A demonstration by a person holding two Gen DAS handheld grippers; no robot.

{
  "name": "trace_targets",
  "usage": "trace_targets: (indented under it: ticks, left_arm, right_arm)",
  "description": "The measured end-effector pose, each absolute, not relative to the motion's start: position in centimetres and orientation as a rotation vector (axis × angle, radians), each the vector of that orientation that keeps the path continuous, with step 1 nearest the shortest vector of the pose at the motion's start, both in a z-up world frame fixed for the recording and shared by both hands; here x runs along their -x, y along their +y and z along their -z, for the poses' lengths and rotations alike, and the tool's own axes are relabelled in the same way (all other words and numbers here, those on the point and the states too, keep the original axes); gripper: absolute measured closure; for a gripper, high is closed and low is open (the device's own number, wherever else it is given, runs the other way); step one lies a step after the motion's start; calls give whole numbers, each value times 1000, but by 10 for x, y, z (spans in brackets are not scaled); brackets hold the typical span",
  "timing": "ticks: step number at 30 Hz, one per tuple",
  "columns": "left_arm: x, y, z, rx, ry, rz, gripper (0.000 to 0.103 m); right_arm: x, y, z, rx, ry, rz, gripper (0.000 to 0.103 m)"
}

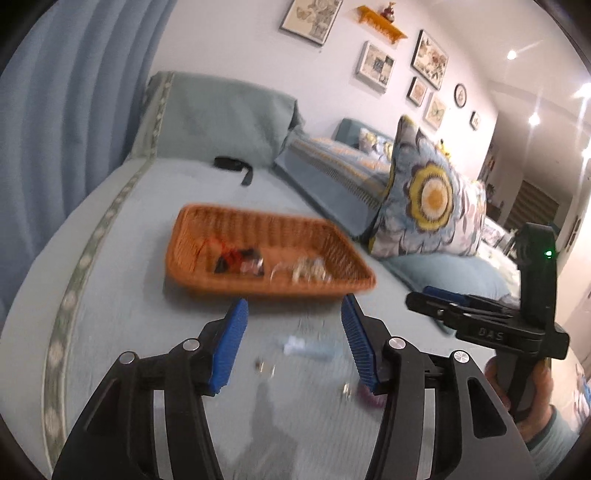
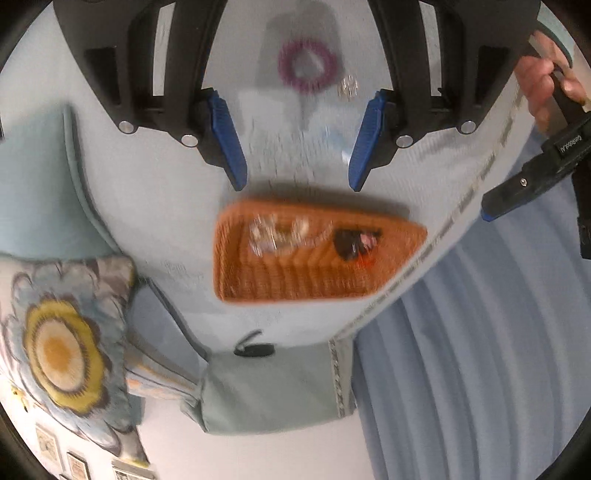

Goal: Organize jewelry
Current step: 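Move both tools back and grasp the purple coil bracelet with the right tool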

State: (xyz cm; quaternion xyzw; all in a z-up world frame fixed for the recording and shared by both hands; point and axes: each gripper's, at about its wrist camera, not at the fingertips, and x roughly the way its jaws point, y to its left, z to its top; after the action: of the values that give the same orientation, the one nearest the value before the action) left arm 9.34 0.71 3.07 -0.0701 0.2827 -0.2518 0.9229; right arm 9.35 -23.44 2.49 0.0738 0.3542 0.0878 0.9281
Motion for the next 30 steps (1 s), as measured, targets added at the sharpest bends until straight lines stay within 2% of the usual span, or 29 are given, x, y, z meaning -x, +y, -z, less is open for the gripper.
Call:
trace_targets:
  ticks: [7, 15, 19, 22, 30]
  left_arm:
    - [-79, 10, 12, 105, 681, 465, 52]
    - [-95, 1, 47, 77, 775, 444, 53]
    - [-110, -8, 55, 63, 807, 434, 55]
    - [-124, -16, 58, 48, 825, 427, 64]
    - [-158, -48, 69, -90, 870, 385, 68]
  right_arm:
    - [-66, -232, 23, -147, 834, -127, 49]
    - [-67, -233, 51, -129, 888, -104, 50]
    - [-71, -233, 59, -131, 922, -107, 64]
    - [-72, -230, 63, -111, 936, -108, 69]
    - [-74, -224, 67, -91, 932, -106, 70]
